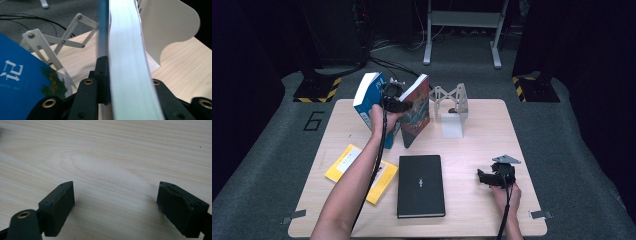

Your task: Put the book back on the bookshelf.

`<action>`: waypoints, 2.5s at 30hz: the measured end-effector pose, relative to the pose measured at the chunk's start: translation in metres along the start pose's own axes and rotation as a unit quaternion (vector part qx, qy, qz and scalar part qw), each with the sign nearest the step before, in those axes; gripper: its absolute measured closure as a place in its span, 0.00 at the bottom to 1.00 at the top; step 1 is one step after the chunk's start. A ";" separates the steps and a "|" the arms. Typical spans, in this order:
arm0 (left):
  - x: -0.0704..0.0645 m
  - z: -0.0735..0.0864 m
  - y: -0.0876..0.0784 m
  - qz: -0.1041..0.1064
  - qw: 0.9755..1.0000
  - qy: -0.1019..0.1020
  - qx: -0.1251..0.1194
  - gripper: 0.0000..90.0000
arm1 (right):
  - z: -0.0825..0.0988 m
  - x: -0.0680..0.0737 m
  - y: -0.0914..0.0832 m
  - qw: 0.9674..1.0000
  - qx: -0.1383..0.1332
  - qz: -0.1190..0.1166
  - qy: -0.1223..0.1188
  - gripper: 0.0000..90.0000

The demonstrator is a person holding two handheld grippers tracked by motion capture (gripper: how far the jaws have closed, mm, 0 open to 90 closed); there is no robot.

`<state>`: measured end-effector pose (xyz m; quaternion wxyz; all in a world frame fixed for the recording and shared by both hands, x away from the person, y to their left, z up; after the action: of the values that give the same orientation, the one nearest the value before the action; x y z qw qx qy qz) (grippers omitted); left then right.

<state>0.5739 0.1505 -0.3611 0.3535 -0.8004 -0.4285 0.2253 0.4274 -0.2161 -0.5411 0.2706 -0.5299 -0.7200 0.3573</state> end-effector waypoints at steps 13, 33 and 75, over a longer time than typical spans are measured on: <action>-0.002 0.001 -0.001 -0.027 0.993 -0.090 -0.074 0.83 | 0.000 0.000 0.000 1.000 -0.003 -0.001 0.003 0.16; 0.010 0.005 0.012 -0.063 0.980 -0.165 -0.088 0.83 | 0.000 0.000 0.000 1.000 -0.002 -0.002 0.001 0.16; 0.018 0.023 -0.002 -0.022 0.990 -0.122 -0.069 0.54 | 0.000 0.000 0.000 1.000 -0.001 -0.002 -0.001 0.16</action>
<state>0.5670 0.1750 -0.3761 0.2475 -0.7796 -0.5004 0.2840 0.4268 -0.2163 -0.5410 0.2702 -0.5283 -0.7219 0.3560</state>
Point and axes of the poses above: each handheld gripper's, and its own axes: y roughly forward along the jaws, z roughly out of its underside, x roughly to its left, the point moved 2 cm from there along y, roughly forward along the jaws, and after that the axes turned 11 degrees about x, right-handed, at the moved point
